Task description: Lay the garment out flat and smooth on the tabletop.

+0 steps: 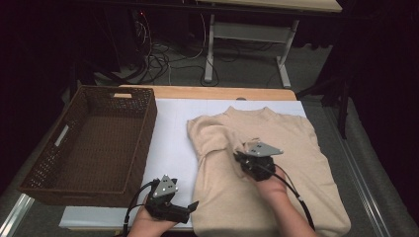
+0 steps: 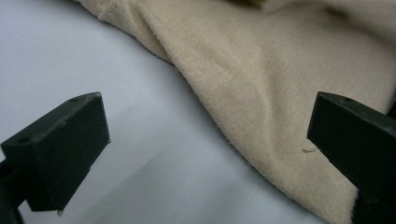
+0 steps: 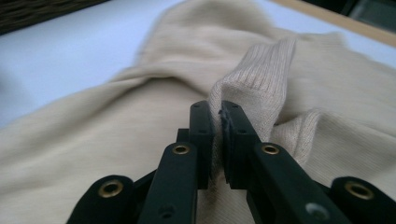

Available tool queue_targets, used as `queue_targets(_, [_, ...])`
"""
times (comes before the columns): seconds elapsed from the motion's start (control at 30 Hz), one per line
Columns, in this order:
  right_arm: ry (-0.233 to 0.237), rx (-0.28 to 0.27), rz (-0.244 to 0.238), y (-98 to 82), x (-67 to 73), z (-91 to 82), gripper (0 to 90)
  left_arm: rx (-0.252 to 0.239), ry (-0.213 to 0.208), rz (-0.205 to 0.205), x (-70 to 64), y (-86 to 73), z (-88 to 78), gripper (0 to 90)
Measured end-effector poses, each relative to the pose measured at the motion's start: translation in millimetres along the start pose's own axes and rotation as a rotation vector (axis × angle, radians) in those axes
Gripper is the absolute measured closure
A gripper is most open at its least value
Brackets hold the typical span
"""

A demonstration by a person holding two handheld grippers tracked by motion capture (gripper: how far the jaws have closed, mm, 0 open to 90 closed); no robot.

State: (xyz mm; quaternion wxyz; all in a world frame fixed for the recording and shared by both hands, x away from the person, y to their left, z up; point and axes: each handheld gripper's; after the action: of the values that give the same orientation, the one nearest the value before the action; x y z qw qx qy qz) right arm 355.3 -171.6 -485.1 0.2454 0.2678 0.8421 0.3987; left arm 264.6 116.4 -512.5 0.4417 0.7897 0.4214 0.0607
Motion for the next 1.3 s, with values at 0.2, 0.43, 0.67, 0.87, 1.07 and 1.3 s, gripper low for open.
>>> queue_targets(0.2, [0.101,-0.019,-0.074,7.0,44.0,9.8,84.6,-0.005,0.004,-0.005,1.3,-0.1,-1.9,0.0])
queue_targets(0.43, [0.209,-0.050,-0.121,10.9,78.4,10.1,83.6,-0.007,0.008,-0.007,2.1,-0.2,-2.3,0.0])
queue_targets(0.67, [0.171,-0.091,-0.047,6.1,60.4,-15.7,55.5,0.000,0.013,0.003,-0.4,-1.1,-0.9,0.0])
queue_targets(0.87, [0.072,-0.082,0.025,-19.7,27.1,-48.2,47.2,-0.015,0.018,0.010,-3.1,2.1,0.7,0.2])
queue_targets(1.07, [-0.033,-0.060,0.097,-55.4,-6.3,-73.3,38.0,-0.055,0.034,0.042,-8.5,16.0,-0.5,12.3])
queue_targets(1.3, [-0.139,-0.043,0.172,-90.9,-34.6,-101.4,21.1,-0.055,-0.031,0.105,-28.3,31.5,14.4,42.1])
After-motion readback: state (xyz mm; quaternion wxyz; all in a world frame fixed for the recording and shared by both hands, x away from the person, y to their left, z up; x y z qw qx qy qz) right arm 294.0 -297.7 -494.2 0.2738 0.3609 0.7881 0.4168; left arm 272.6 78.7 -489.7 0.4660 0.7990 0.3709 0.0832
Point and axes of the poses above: each handheld gripper's, and its own axes: z roughly forward along the jaws, y roughly out of its top, x roughly to its left, and after that the axes turned 8 degrees about -z, right-handed
